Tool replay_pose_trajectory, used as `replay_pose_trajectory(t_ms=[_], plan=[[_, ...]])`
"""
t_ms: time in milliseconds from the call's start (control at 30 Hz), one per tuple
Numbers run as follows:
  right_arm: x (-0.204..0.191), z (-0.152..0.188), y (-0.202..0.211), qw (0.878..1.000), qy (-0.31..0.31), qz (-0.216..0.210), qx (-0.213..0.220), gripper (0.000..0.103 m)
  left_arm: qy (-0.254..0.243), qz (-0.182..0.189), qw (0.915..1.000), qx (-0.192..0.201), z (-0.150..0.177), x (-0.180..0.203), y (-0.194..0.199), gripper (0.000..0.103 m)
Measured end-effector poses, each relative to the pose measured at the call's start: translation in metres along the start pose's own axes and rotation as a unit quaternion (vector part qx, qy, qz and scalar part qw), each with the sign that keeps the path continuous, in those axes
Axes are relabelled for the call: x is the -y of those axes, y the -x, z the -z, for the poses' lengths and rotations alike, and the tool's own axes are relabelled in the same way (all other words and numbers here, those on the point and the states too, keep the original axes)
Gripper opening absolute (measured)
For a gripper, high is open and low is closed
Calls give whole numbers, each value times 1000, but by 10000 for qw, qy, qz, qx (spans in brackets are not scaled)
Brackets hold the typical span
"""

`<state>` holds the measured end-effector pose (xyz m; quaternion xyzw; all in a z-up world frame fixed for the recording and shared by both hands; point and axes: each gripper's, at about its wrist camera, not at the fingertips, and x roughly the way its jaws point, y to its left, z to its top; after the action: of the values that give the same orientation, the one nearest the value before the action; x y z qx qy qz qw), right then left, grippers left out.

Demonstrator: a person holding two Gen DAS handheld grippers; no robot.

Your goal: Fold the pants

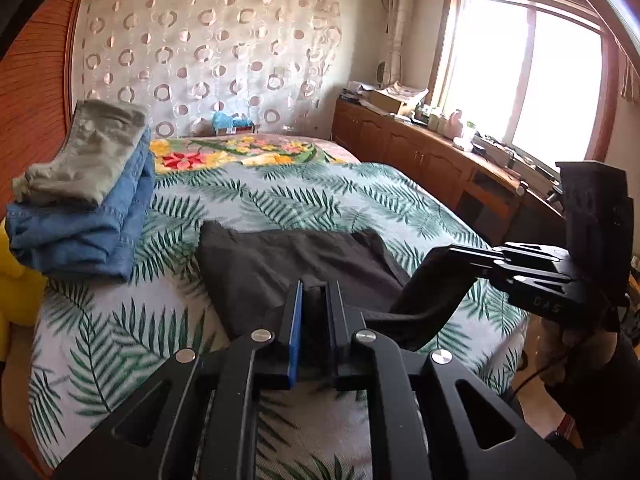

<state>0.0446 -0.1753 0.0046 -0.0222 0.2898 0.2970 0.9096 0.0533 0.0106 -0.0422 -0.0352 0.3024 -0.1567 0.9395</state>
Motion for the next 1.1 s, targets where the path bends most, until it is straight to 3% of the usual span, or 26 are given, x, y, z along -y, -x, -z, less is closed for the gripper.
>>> replay_pose_trajectory(t_ms=[267, 800, 1100], plan=[[11, -30, -42, 9997, -4, 200, 117, 6, -12, -198, 9992, 348, -26, -10, -6, 12], [23, -65, -108, 9980, 73, 624, -36, 5, -82, -356, 9991, 231, -58, -31, -47, 12], [28, -67, -127, 9977, -9, 639, -229, 5, 31, -390, 9992, 101, -54, -35, -56, 16]])
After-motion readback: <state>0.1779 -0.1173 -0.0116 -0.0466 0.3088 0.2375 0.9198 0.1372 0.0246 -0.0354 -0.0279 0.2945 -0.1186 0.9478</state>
